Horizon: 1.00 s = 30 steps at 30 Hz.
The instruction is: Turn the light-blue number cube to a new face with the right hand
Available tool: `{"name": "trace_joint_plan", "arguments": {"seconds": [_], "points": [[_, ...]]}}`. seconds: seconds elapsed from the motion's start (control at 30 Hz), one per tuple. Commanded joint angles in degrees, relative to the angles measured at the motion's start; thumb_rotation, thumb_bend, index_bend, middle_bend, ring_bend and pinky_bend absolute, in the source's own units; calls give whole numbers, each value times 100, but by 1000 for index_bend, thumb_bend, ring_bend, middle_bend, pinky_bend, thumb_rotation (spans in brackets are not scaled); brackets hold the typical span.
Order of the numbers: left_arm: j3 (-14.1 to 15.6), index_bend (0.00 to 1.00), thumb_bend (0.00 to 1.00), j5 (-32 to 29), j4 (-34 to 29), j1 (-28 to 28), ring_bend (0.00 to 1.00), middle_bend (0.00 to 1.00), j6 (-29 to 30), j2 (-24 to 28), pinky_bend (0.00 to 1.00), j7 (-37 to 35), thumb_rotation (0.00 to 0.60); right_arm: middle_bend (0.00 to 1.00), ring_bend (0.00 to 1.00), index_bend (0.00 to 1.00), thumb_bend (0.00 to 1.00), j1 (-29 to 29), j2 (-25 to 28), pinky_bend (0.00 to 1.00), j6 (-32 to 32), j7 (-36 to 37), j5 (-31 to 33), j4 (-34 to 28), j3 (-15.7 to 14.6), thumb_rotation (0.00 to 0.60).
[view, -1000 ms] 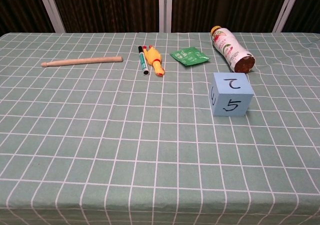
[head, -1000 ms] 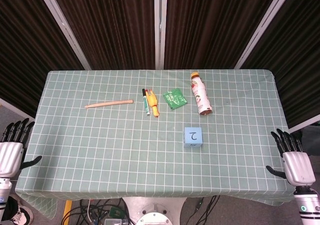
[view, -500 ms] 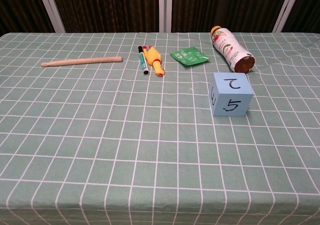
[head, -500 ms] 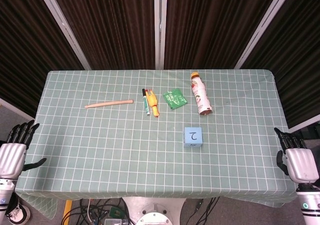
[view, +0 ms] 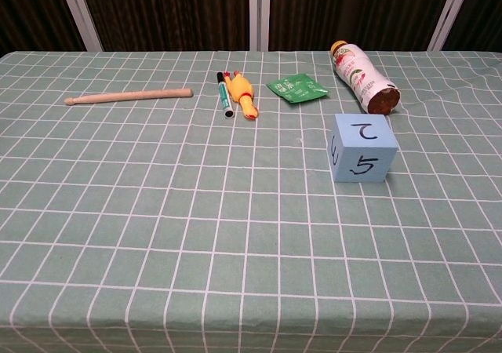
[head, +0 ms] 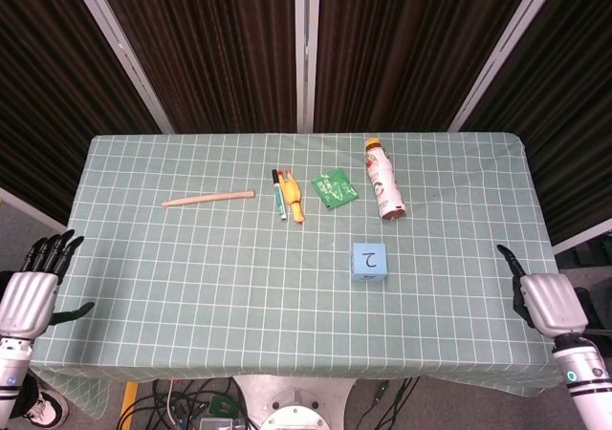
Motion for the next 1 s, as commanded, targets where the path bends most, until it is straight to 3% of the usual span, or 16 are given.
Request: {"name": "trace_joint_plan", "arguments": {"seconds": [0.03,0.17,0.37,0.67,1.0], "points": [[2,27,1,-25,4,14,0,0,5,0,0,-26,600,975,837,2,1000,833,539,735,-1423,-238,583,-794,136,600],[15,27,1,-76,73,17,0,0,-48,-4,0,-86,600,985,852,38,1000,1535,710,742,-2640,-218,1319,-1007,299,600],[16,27,2,-127,225,-7,0,0,-132,-31,0,-192,600,986,854,45,1000,2230,513,744,-3324,-585,1981,-1046,368,600],[28,27,2,-137,262,8,0,0,-124,-7,0,-259,600,987,854,46,1000,3184,3,743,-3768,-1150,3235,-881,121,600],[31,27,2,-134,276,9,0,0,-122,24,0,-287,600,987,854,46,1000,3751,-398,744,-3582,-1402,3976,-771,-236,600]]}}
